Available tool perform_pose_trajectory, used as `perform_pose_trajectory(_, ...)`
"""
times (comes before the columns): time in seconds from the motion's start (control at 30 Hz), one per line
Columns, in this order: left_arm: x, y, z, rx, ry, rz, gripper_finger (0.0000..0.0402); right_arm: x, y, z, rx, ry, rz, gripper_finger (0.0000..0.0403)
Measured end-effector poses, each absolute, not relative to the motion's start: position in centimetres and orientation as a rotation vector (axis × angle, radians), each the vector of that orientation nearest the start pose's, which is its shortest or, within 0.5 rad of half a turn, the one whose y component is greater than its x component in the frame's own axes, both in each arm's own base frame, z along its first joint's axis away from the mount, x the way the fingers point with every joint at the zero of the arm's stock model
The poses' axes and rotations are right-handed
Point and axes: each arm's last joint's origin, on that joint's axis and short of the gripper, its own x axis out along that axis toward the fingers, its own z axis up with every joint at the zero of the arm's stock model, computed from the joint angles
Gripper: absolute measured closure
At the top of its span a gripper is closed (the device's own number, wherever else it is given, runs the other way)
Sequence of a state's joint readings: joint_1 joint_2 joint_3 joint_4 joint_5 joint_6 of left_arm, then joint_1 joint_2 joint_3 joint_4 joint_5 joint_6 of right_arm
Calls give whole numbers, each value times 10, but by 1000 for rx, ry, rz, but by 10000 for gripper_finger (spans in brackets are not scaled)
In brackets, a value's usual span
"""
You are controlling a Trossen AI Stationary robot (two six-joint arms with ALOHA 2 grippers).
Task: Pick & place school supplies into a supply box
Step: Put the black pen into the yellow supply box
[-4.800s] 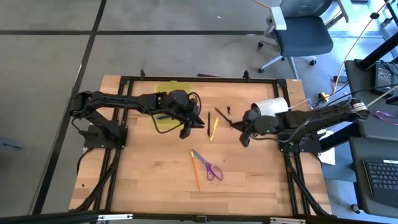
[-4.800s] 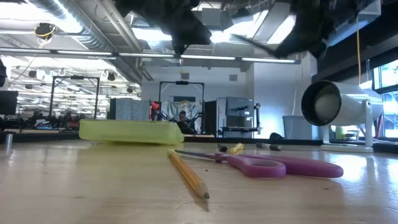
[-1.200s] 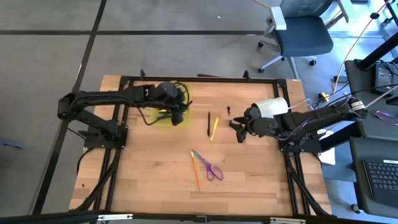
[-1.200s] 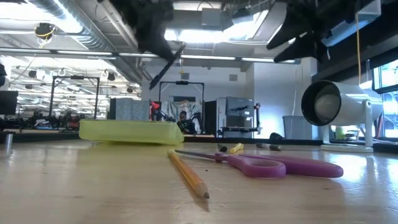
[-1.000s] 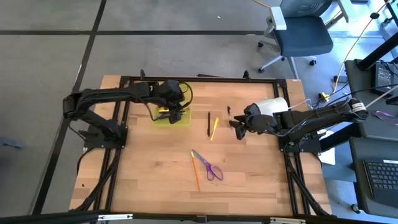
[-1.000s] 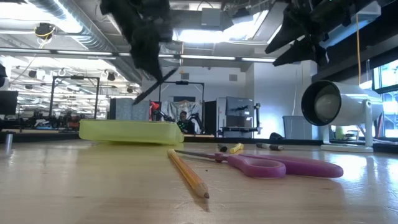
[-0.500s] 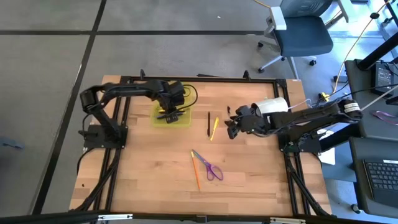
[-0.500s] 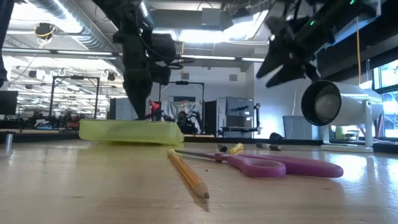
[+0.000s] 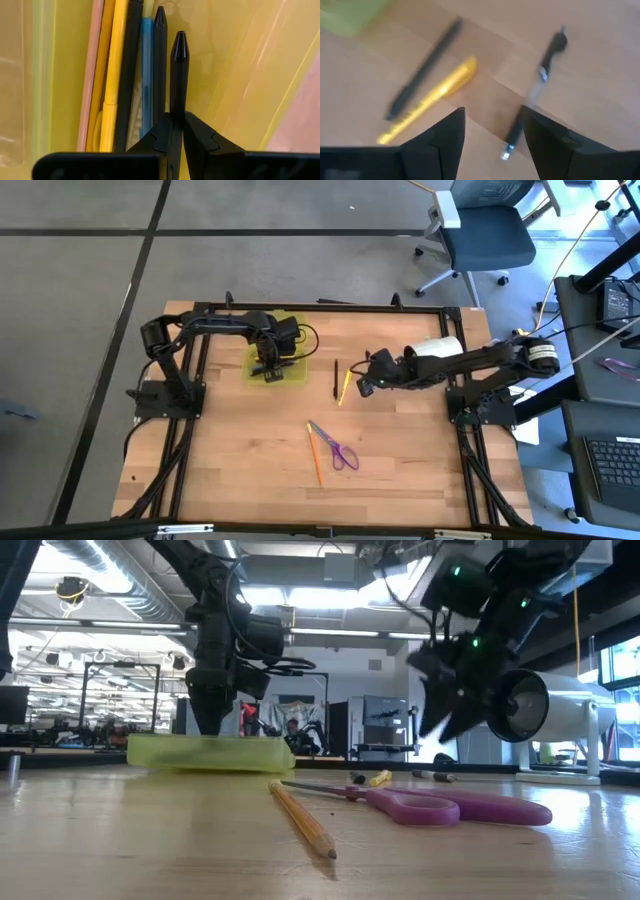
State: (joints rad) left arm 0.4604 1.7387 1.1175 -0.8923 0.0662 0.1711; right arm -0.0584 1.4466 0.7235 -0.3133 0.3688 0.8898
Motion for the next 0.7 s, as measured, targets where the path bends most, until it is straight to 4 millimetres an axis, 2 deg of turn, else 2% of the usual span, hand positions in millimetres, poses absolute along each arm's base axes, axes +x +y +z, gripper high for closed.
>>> perform_pose_trajectory(0.4, 273, 132, 175, -258, 1480, 188, 382, 261, -38, 138, 648, 906, -860, 205)
perform_pose_trajectory(0.7, 273, 131, 176, -284, 1474, 195, 376, 264, -40, 122, 631, 973, -882, 255)
